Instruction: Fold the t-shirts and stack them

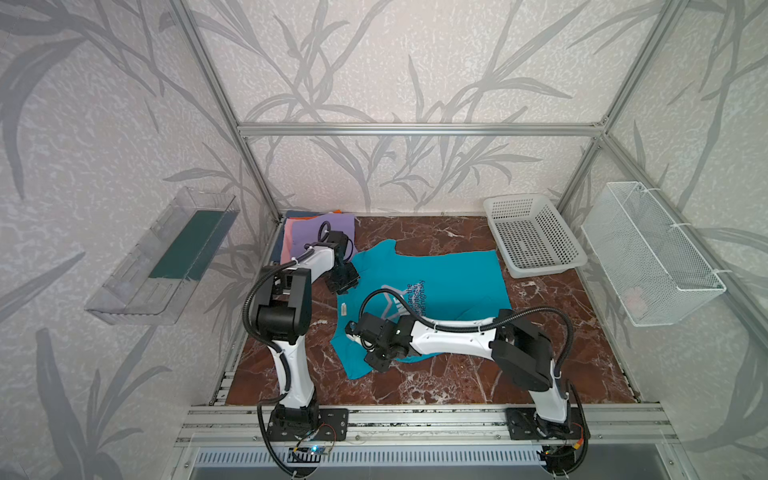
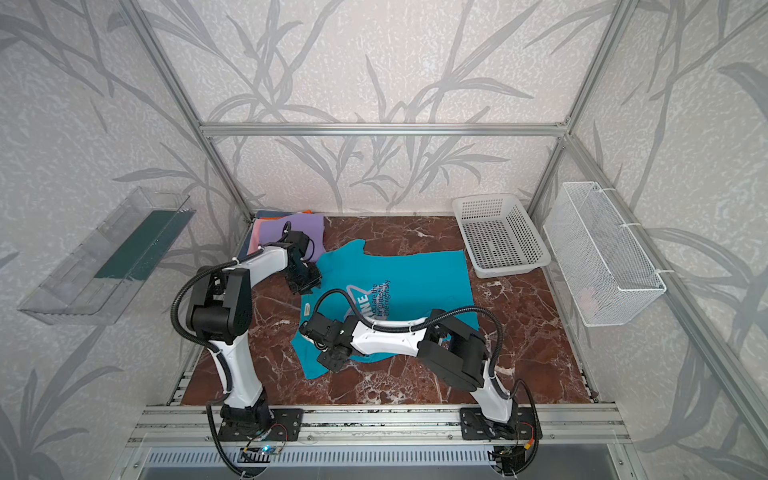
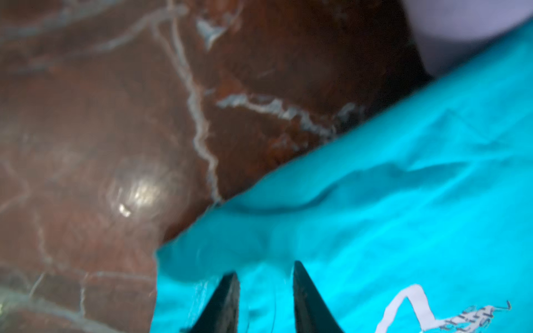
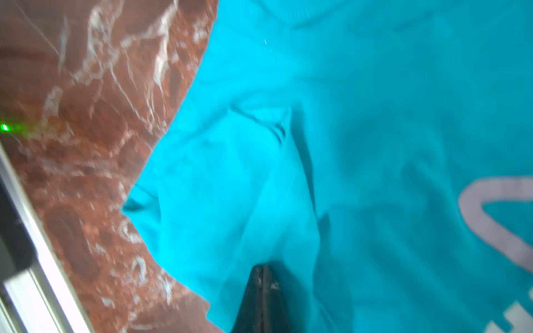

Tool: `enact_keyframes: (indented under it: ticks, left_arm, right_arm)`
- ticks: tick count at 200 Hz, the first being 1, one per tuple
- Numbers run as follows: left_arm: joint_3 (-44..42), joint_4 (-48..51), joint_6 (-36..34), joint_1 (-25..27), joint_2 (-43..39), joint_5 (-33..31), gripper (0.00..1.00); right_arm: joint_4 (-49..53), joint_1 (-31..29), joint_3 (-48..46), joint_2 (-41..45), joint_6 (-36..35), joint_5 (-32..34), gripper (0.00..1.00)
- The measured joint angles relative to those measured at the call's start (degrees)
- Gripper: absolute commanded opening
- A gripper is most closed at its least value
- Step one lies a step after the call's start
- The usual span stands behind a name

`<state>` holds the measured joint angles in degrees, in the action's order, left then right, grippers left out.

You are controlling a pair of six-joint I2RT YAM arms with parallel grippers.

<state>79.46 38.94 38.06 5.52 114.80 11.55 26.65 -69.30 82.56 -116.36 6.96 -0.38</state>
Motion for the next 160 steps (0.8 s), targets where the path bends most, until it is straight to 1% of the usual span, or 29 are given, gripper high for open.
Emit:
enact_keyframes:
  ticks: [6,8,11,23,33,39,48,72,110,122,129,141,147,160]
  left_arm:
    - [0.9,0.1,0.2,0.0,0.7,0.0,0.26]
    - [1.2,0.0,0.2,0.0,0.9,0.0,0.25]
    - [1.6,0.0,0.3,0.0,1.2,0.0,0.25]
    - [2.7,0.0,0.5,0.0,2.0,0.1,0.25]
    - [3.1,-0.2,0.6,0.0,2.3,0.1,0.25]
    - [3.1,-0.3,0.6,0.0,2.3,0.1,0.25]
    - [3.1,-0.3,0.7,0.0,2.3,0.1,0.25]
    - [3.1,-0.4,0.9,0.0,2.3,0.0,0.25]
    - [3.1,-0.4,1.1,0.0,2.3,0.1,0.25]
    - [3.1,-0.5,1.2,0.0,2.3,0.1,0.25]
    - [3.1,-0.5,1.2,0.0,2.3,0.2,0.25]
    - [3.1,-0.8,1.3,0.0,2.4,0.2,0.25]
    - [3.1,-0.9,1.3,0.0,2.4,0.3,0.25]
    - [3.1,-1.0,1.4,0.0,2.4,0.4,0.25]
  right_arm:
    - [0.2,0.0,-1.0,1.2,-0.1,0.1,0.00]
    - [0.2,0.0,-1.2,1.4,-0.1,0.2,0.02]
    - [0.2,0.0,-1.6,1.9,-0.2,0.2,0.05]
    - [0.5,0.0,-2.3,3.5,-0.3,0.9,0.26]
    - [0.5,0.0,-2.3,4.3,-0.7,1.5,0.34]
    - [0.6,0.0,-2.0,4.4,-0.9,1.9,0.37]
    - [0.6,0.0,-1.5,4.3,-1.0,2.5,0.39]
    - [1.0,0.0,2.1,2.3,-1.5,3.7,0.42]
    - [1.1,0.0,11.7,-5.7,-3.3,4.4,0.50]
    - [1.2,0.0,13.9,-8.0,-3.9,4.5,0.50]
    - [1.5,0.0,15.2,-9.5,-4.2,4.7,0.47]
    - [2.3,0.0,16.9,-11.5,-4.3,5.3,0.36]
    - [2.6,0.0,17.6,-12.3,-4.5,5.7,0.27]
    - [3.1,0.1,17.9,-13.2,-4.6,6.0,0.12]
